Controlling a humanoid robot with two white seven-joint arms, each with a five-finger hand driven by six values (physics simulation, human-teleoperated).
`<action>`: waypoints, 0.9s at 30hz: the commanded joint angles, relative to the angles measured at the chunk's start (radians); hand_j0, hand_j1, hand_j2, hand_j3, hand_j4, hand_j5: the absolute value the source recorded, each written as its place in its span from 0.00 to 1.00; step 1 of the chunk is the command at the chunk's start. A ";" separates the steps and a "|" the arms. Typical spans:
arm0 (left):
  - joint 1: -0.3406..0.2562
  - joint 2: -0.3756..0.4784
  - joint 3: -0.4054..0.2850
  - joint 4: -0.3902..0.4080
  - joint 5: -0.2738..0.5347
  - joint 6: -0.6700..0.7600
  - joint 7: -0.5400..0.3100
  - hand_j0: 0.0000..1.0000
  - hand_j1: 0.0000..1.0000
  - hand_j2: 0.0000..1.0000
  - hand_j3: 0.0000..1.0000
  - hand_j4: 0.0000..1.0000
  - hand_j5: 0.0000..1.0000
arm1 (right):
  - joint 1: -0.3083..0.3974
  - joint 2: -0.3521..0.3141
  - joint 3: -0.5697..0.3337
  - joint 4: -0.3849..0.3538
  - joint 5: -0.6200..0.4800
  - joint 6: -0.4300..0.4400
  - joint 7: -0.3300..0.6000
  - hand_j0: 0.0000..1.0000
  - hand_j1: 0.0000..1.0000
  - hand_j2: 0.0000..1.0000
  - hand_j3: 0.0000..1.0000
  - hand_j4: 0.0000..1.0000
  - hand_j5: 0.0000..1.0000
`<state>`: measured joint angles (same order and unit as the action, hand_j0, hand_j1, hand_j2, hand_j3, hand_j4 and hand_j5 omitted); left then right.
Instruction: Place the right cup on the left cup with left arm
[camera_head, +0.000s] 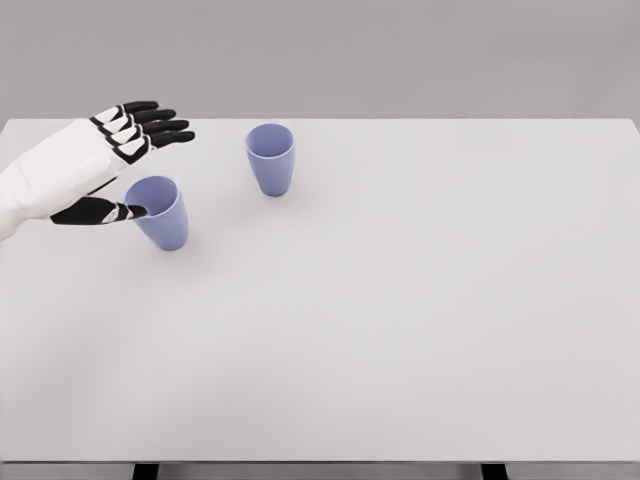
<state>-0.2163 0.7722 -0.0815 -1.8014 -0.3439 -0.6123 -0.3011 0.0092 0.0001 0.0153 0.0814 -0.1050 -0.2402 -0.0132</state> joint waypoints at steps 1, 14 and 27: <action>0.000 0.001 0.003 0.001 0.005 0.001 0.000 1.00 1.00 1.00 1.00 1.00 1.00 | 0.000 0.000 -0.003 0.000 -0.005 0.001 0.001 1.00 1.00 1.00 1.00 1.00 1.00; -0.170 0.159 -0.159 0.001 -0.030 0.001 -0.107 1.00 1.00 1.00 1.00 1.00 1.00 | 0.008 0.000 0.005 0.003 -0.001 0.002 0.001 1.00 1.00 1.00 1.00 1.00 1.00; -0.756 -0.001 -0.673 0.213 -0.314 0.001 -0.133 1.00 1.00 1.00 1.00 1.00 1.00 | 0.008 0.000 0.005 0.003 -0.001 0.002 0.001 1.00 1.00 1.00 1.00 1.00 1.00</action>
<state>-0.9771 0.8045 -0.7274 -1.6688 -0.6285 -0.6115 -0.4246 0.0169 0.0001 0.0201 0.0845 -0.1054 -0.2377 -0.0133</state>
